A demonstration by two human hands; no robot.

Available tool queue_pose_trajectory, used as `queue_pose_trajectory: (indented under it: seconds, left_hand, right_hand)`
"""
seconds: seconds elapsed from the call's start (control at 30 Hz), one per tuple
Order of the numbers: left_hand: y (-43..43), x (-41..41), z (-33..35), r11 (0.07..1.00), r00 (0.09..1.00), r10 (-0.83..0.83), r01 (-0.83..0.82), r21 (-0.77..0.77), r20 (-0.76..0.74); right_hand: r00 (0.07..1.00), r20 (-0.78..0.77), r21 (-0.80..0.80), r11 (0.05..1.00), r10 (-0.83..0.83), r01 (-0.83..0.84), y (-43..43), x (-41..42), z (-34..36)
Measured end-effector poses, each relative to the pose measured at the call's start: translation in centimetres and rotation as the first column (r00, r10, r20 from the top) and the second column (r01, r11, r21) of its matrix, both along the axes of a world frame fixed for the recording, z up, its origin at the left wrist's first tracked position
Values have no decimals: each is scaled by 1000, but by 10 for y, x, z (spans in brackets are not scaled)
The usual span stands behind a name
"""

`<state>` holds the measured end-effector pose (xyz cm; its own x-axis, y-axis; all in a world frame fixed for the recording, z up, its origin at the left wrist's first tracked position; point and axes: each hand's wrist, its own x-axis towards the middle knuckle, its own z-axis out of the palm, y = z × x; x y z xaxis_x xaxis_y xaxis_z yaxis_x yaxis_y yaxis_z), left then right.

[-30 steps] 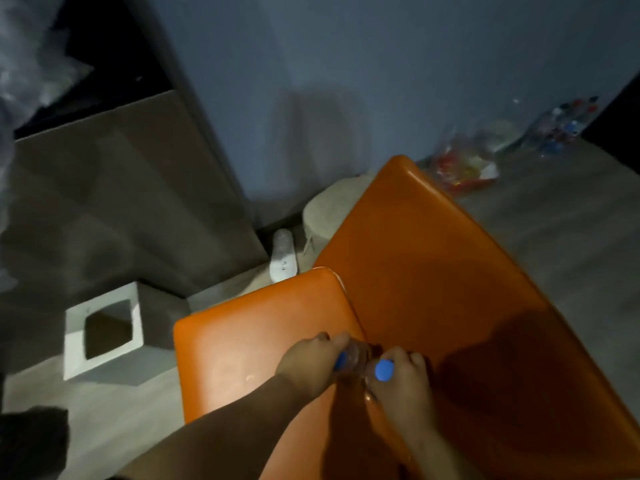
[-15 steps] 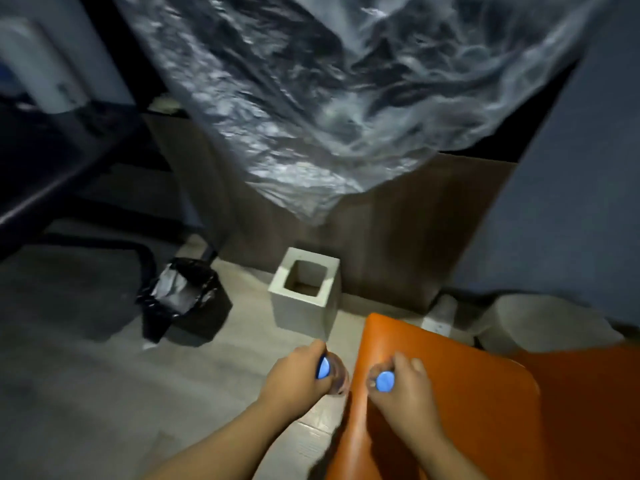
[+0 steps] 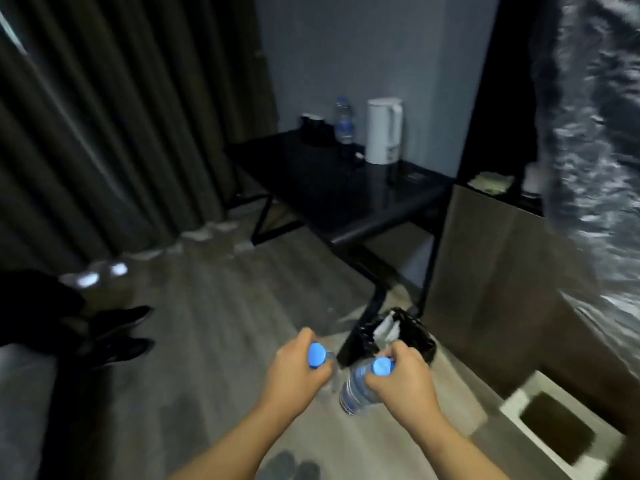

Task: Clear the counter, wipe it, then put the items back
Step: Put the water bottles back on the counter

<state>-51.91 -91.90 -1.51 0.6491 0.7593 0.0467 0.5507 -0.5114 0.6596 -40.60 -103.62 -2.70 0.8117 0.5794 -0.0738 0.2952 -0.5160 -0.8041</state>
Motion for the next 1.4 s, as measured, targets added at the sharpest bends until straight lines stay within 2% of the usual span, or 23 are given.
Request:
queue_pose_trajectory:
  seconds: [0.27,0.8,1.07,1.4]
  left_hand:
    - [123,-24,26,961,958,269,-274,32,100]
    - [361,118,63,941,932,321,-334,57,167]
    - [500,178,66,960,940,255,-275,60,227]
    - [693,254,89,994,962,-7,-23,104,275]
  right_hand:
    - [986,-11,115,980,163,-161,146,3,39]
    - [975,46,225,949,218,-223,406,151,82]
    - [995,7,271,958,101,-99,538,201,86]
    - [996,43,294,954,-76,60,711,259,107]
